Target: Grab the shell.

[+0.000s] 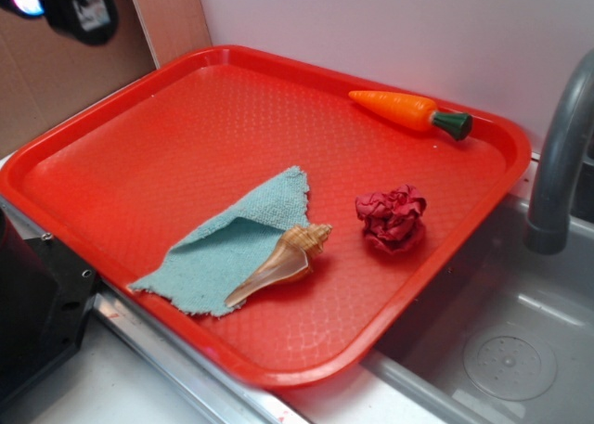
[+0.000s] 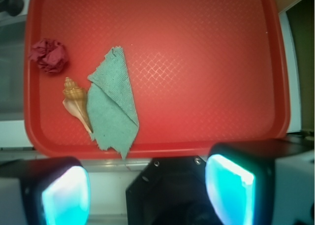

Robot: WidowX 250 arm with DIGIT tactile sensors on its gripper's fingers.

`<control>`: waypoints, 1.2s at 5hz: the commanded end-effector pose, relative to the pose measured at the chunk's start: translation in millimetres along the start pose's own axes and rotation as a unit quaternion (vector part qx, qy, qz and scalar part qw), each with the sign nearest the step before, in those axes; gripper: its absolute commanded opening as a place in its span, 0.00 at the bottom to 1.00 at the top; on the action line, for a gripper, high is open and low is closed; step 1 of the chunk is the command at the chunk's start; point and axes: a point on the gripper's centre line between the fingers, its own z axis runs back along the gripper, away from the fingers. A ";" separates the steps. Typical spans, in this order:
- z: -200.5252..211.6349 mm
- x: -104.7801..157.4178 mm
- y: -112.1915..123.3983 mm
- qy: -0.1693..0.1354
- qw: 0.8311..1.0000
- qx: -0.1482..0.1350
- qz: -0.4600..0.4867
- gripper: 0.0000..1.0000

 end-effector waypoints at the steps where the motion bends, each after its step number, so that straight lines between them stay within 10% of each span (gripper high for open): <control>1: -37.2 14.8 -26.1 0.008 1.000 0.004 -0.020 1.00; 6: -137.3 41.7 -78.2 0.063 0.992 -0.066 -0.087 1.00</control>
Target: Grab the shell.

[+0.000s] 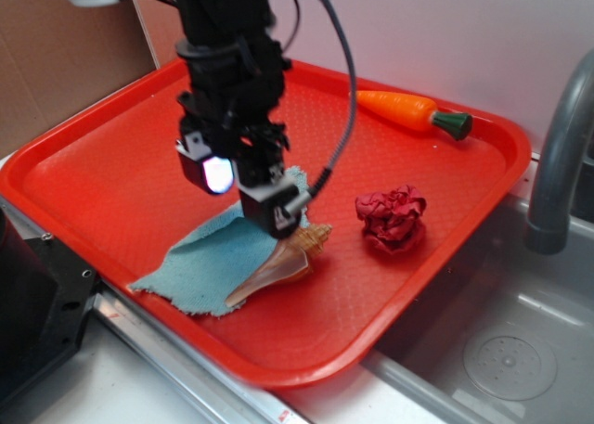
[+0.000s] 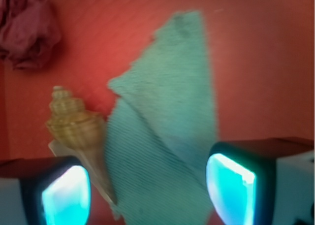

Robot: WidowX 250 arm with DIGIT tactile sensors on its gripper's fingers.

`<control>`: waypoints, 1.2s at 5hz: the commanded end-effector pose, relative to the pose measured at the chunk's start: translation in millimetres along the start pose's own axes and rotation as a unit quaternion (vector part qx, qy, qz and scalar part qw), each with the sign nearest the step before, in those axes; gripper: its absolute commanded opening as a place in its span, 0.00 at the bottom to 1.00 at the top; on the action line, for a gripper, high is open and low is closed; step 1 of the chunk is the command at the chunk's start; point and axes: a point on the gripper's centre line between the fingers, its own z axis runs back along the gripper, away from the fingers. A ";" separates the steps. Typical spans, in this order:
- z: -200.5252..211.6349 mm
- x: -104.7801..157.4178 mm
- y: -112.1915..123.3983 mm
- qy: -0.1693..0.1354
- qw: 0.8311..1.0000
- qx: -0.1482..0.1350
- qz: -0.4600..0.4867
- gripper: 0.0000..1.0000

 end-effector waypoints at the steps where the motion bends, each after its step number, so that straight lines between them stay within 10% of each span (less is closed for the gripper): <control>1: -0.2 3.2 -30.1 -0.008 0.998 -0.033 -0.051 1.00; 2: -11.5 5.6 -32.0 0.002 0.999 -0.017 -0.045 1.00; 3: -27.3 7.9 -31.0 0.020 0.999 0.011 -0.030 0.74; 4: -32.6 6.4 -34.7 0.021 0.999 0.033 -0.025 0.00; 6: -11.5 -1.1 -22.0 0.018 0.999 0.026 -0.018 0.00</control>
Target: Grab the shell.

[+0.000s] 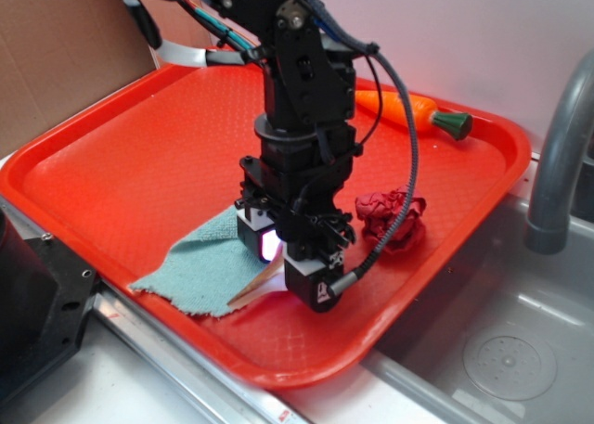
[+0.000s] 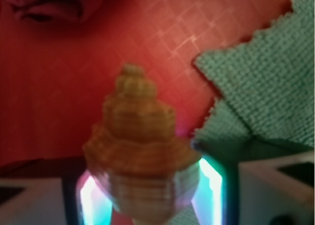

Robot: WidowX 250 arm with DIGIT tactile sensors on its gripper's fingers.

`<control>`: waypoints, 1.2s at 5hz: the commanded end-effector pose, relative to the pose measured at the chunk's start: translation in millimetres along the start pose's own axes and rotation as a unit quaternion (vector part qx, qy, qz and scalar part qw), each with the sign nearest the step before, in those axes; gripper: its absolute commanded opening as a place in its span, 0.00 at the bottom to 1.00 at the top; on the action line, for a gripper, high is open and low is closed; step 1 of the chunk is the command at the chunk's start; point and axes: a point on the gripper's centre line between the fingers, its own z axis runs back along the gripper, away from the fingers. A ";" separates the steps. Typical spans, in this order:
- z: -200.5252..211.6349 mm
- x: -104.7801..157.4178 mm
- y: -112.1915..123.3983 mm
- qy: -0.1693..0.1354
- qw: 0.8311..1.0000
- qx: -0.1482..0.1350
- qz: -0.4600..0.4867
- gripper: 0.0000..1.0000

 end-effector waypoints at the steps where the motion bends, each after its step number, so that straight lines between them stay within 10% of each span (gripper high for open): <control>1: 65.7 -12.4 36.8 -0.032 0.999 -0.017 0.010 0.00; 4: 166.6 -38.5 128.4 -0.106 0.990 0.019 0.092 0.00; 6: 184.4 -69.1 149.4 -0.144 0.972 0.034 0.183 0.00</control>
